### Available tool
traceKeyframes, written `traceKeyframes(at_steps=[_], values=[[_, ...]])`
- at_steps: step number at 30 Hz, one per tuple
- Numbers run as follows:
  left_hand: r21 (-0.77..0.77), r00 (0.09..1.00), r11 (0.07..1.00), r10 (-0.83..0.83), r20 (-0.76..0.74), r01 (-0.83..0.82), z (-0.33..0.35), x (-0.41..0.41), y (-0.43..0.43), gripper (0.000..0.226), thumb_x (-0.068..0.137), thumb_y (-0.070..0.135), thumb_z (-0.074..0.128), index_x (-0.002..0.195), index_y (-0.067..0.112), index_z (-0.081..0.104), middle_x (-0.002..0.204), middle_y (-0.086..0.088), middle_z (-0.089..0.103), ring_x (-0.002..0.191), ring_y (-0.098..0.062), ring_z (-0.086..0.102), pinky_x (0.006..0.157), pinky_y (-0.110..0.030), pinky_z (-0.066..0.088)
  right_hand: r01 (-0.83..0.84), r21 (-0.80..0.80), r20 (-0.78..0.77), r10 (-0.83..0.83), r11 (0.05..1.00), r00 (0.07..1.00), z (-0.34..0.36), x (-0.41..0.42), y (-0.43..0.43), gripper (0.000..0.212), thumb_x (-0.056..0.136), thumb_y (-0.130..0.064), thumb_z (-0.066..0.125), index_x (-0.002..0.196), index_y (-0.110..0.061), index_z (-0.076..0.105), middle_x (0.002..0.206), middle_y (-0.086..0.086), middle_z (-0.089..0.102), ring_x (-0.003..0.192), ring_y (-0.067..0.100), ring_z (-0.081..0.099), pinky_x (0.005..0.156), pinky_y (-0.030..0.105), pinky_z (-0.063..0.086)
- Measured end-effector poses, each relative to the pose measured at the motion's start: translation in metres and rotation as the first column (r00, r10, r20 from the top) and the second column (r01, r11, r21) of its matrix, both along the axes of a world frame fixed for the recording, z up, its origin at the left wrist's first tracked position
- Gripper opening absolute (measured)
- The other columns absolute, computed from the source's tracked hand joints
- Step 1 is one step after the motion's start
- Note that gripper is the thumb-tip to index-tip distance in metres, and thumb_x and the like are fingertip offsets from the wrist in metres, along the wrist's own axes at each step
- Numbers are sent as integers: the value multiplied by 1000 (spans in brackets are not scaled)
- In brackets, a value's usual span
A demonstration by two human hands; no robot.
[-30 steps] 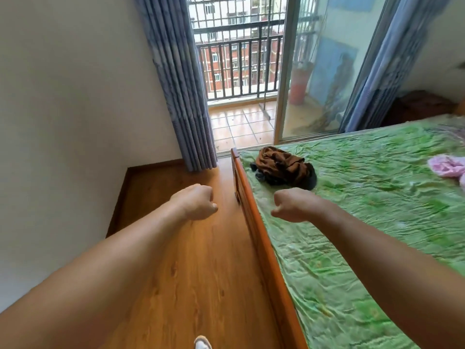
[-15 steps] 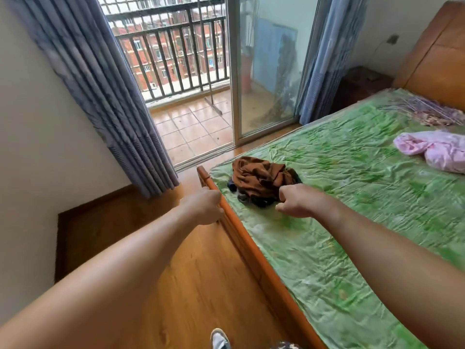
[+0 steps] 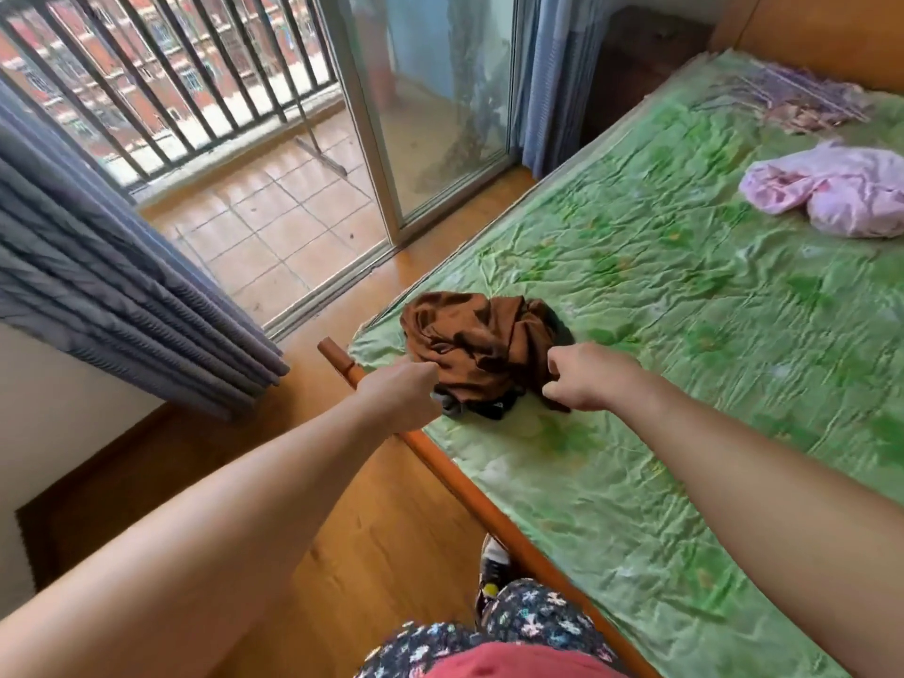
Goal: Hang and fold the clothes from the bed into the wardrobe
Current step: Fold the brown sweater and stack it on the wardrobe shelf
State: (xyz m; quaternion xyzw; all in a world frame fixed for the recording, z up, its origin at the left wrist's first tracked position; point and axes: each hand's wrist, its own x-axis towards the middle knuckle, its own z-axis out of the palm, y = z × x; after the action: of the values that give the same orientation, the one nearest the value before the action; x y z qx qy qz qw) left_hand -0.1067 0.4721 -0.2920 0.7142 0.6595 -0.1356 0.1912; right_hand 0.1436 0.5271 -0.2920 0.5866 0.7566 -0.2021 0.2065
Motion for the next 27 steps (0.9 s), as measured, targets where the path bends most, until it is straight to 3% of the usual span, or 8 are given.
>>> traceKeyframes(at_steps=[7,11,15,18,20,22,25,27], values=[[-130,997,988,-80,6,81,-67,-25,72,34,91,33,55,122,23,53,99,2,44,83,-20,53,49,-30,37,67,-6,-79,-67,998,995,-74,-31,40,39,93,-43,50,126,-24,51,126,8,53,113,35,57,87,46,52],[-206,985,964,-170,19,171,-121,-40,117,30,88,24,55,116,15,52,111,-7,49,93,-30,58,71,-44,56,93,-20,-96,-95,995,991,-133,-58,58,41,94,-42,53,130,-22,49,127,10,50,119,34,52,88,45,50],[-258,981,948,-195,-10,186,-180,-61,161,42,89,19,55,130,16,46,121,-11,46,101,-34,55,68,-44,54,136,-65,-91,-142,989,986,-191,-95,77,45,94,-44,56,133,-24,44,129,8,48,120,32,50,86,45,48],[-253,966,941,-250,-69,225,-224,-83,192,52,89,20,58,137,19,40,127,-12,42,111,-37,52,64,-41,47,173,-107,-74,-182,979,981,-232,-124,90,62,92,-48,60,144,-26,34,138,10,41,126,34,44,93,48,47],[-279,953,927,-288,-96,252,-251,-97,211,60,89,16,58,143,21,34,134,-12,37,121,-38,46,71,-44,48,210,-166,-34,-218,964,975,-258,-142,96,81,90,-53,64,153,-30,18,147,13,30,130,37,38,96,51,44],[-301,925,899,-363,-111,317,-276,-106,228,69,89,14,60,149,24,27,142,-12,32,131,-38,37,88,-49,49,259,-192,21,-260,947,965,-282,-157,99,88,89,-52,66,153,-31,10,147,17,21,130,40,37,97,53,41],[-254,868,870,-469,-163,422,-306,-109,249,71,82,16,68,143,26,33,142,-12,35,136,-38,30,110,-59,31,311,-27,61,-309,950,949,-307,-174,100,54,95,-21,53,143,-25,27,137,22,29,114,45,47,88,52,45],[-158,851,872,-488,-195,463,-317,-106,263,62,77,15,70,133,28,46,138,-12,39,135,-38,29,115,-66,11,330,70,51,-334,941,941,-312,-178,104,39,95,-12,43,133,-20,41,125,23,41,101,44,53,77,48,46]])
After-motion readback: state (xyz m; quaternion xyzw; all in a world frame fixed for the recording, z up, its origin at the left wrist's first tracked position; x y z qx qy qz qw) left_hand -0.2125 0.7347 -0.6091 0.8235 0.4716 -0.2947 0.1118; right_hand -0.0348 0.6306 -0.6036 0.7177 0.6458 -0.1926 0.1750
